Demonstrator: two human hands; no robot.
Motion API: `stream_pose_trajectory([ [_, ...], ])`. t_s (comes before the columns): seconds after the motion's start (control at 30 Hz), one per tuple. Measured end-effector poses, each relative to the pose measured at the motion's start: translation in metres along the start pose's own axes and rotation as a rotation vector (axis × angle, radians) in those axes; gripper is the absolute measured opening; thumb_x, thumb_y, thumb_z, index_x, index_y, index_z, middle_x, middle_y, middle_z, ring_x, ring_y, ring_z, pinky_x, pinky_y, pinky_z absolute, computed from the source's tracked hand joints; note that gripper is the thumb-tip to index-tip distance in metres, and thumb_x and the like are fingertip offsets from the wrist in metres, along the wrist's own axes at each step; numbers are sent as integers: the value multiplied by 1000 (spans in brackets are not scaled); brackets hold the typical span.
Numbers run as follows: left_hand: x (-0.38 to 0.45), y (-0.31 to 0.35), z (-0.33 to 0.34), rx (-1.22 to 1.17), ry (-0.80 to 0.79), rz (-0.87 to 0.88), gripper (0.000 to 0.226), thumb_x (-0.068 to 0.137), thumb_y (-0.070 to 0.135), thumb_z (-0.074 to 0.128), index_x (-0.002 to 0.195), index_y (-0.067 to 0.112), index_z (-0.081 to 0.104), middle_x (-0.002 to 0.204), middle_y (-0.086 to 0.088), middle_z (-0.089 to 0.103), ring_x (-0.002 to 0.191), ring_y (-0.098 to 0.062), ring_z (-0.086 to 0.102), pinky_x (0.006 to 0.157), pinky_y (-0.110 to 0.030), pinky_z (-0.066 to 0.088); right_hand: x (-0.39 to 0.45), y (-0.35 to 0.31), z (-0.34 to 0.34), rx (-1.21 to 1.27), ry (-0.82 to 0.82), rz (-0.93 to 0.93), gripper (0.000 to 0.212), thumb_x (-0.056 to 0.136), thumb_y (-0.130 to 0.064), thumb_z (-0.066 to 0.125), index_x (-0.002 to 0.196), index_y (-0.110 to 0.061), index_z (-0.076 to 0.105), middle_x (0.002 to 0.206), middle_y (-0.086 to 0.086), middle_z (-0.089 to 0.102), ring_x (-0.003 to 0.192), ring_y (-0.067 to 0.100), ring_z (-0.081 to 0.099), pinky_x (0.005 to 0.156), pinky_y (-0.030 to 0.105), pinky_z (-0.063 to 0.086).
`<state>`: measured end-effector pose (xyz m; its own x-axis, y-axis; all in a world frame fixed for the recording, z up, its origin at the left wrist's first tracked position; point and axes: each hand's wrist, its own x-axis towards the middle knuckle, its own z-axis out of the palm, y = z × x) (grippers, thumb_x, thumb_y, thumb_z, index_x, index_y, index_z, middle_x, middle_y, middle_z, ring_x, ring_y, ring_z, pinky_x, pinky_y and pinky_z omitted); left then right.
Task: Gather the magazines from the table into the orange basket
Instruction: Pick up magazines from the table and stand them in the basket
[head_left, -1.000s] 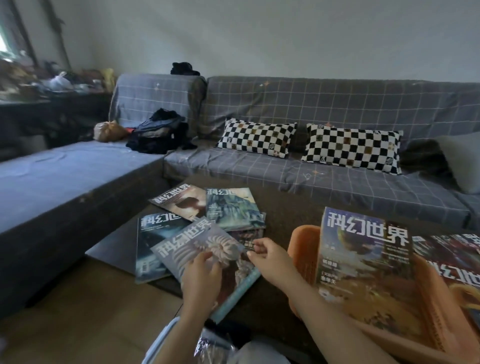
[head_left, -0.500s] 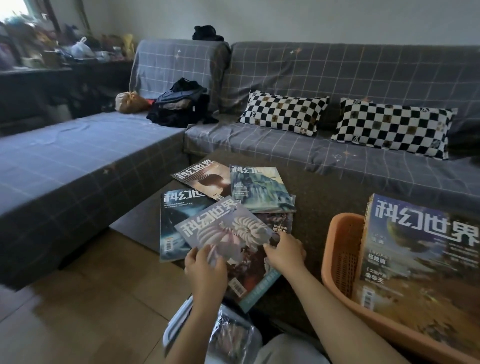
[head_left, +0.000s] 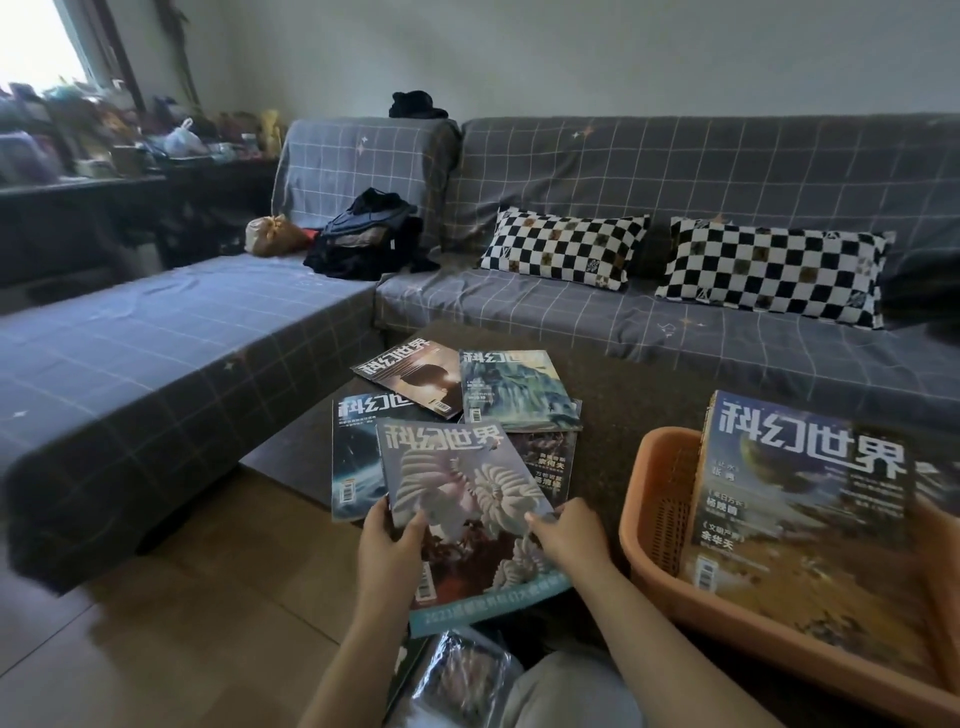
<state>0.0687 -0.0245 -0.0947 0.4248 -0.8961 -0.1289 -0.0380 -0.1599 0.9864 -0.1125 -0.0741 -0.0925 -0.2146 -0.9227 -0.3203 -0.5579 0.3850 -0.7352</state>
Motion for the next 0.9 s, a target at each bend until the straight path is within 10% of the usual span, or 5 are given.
stream_pose_trajectory([
  [0.23, -11, 37, -23, -44, -86, 128, 28, 90, 19, 64, 118, 23, 59, 104, -10, 70, 88, -29, 68, 73, -42, 57, -30, -10, -27, 283, -50, -49, 50, 84, -39, 64, 122, -11, 48, 97, -2, 56, 80, 11, 54, 56, 24, 39],
  [0.4, -17, 67, -22, -116, -188, 177, 35, 90, 18, 63, 125, 18, 58, 103, -12, 71, 81, -29, 70, 59, -32, 56, -50, -11, -66, 409, -95, -170, 41, 85, -38, 64, 119, -17, 55, 106, -1, 64, 91, 14, 62, 76, 31, 50],
  [0.67, -36, 89, 51, -192, -366, 215, 28, 91, 10, 61, 116, 23, 65, 104, -11, 72, 90, -32, 67, 83, -47, 54, -63, 19, -144, 435, 108, -236, 39, 83, -35, 68, 114, -15, 58, 112, 4, 64, 100, 20, 61, 91, 39, 48],
  [0.9, -55, 80, 146, -172, -510, 194, 28, 91, 11, 62, 117, 18, 64, 99, -4, 74, 84, -21, 71, 67, -33, 56, -65, 83, -205, 475, 274, -168, 46, 83, -33, 68, 121, -12, 52, 120, 7, 60, 108, 23, 57, 96, 43, 45],
])
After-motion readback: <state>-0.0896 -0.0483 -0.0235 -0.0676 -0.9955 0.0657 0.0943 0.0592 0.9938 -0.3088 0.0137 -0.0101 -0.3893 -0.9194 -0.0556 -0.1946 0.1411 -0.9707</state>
